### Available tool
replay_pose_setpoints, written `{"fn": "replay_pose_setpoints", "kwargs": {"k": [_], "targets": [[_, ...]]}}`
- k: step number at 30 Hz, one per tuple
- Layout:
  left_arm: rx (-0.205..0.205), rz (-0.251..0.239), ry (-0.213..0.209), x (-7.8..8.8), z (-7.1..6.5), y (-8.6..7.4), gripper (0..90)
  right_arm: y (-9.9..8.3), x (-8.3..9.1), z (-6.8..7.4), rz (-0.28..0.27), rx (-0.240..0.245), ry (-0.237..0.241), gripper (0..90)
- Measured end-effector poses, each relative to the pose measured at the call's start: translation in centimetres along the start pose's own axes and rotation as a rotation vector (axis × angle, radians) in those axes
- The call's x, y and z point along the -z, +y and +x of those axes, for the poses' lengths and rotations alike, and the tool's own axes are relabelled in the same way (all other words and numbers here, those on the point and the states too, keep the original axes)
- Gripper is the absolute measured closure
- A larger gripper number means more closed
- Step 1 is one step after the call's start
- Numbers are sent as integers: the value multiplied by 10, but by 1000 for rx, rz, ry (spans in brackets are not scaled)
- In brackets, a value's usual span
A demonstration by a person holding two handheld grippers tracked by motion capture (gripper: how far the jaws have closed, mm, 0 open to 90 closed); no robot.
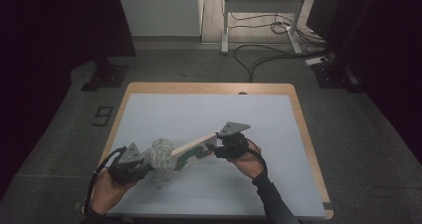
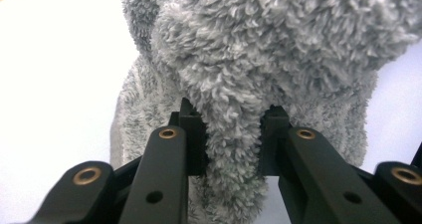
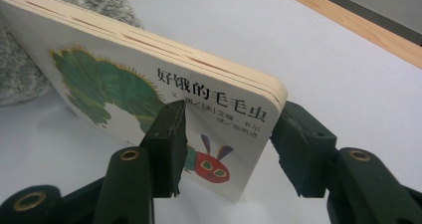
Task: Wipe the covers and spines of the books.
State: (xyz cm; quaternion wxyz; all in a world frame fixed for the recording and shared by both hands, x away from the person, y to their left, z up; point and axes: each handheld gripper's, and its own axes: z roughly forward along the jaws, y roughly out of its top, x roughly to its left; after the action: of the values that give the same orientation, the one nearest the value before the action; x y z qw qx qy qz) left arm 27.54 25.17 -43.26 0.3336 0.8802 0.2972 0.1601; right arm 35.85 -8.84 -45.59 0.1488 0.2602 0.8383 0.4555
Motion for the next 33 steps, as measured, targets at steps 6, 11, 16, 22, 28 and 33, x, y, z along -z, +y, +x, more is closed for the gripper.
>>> {"fn": "replay_pose_setpoints", "kwargs": {"k": [6,11,16,22,28,33], "targets": [[20,13,-20,-15,1,-9,718,0,0,0,-1,-1,0,469],[40,33,-36,-33,2,-19,719,0,0,0,-1,-1,0,469],[36,89,-30,-48,2,-27,719,0,-1,0,-2,-2,-3,469],[63,85,-46,-62,1,-37,719,-1,0,0,-4,-4,0,469],[62,83,-48,-60,3,-36,718,-2,-1,0,-7,-6,0,469],[66,73,-43,-48,7,-35,717,-2,-1,0,-4,-3,-1,469]]}}
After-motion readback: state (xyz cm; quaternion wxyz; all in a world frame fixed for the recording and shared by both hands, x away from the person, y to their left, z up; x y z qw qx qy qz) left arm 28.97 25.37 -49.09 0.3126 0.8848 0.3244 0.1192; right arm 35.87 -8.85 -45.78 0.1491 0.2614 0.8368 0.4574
